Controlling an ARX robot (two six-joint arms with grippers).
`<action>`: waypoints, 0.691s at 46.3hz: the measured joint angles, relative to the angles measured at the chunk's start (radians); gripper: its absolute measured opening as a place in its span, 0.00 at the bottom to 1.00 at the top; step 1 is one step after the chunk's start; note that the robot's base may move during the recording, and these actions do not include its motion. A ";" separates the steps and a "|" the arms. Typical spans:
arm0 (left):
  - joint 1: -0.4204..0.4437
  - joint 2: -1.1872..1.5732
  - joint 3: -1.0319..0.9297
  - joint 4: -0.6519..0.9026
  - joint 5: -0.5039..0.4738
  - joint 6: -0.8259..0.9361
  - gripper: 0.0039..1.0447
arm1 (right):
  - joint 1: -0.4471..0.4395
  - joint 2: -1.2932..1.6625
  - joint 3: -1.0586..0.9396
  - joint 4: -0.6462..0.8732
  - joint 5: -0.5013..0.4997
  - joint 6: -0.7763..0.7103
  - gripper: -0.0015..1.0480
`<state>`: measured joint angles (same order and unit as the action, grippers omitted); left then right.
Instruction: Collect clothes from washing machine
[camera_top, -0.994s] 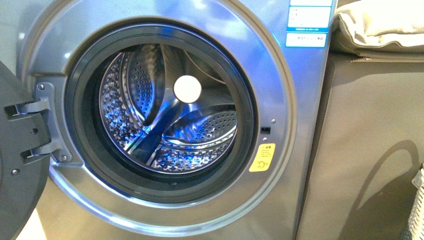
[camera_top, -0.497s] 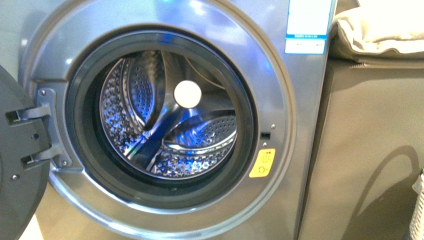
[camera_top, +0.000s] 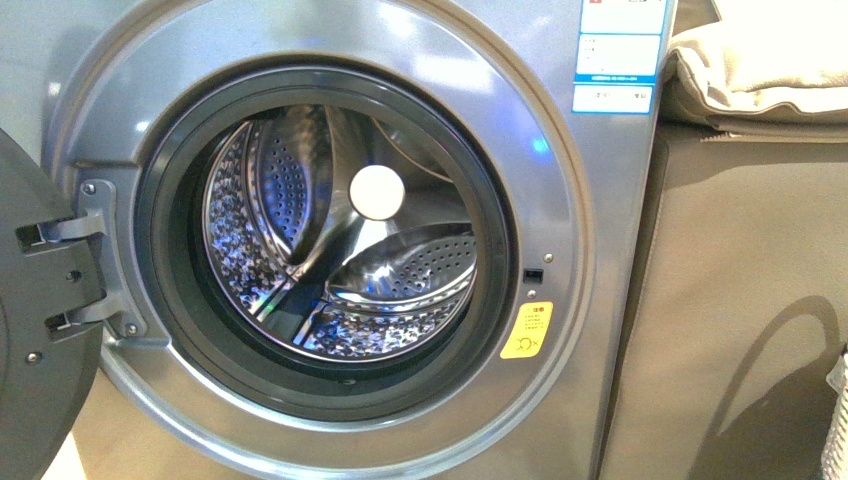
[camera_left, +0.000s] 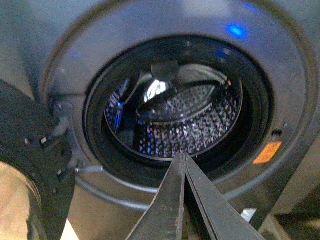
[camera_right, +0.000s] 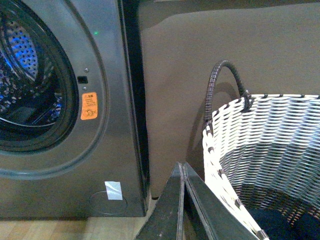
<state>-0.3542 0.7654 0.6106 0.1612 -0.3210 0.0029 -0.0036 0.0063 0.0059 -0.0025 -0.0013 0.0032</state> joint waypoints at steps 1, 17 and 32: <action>0.014 -0.018 -0.039 0.013 0.019 0.000 0.03 | 0.000 0.000 0.000 0.000 0.001 0.000 0.02; 0.172 -0.217 -0.320 0.100 0.155 -0.004 0.03 | 0.000 -0.002 0.000 0.000 0.000 0.000 0.02; 0.299 -0.332 -0.454 0.109 0.299 -0.004 0.03 | 0.000 -0.002 0.000 0.000 0.000 0.000 0.02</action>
<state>-0.0551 0.4332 0.1570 0.2699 -0.0216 -0.0010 -0.0040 0.0044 0.0059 -0.0021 -0.0013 0.0029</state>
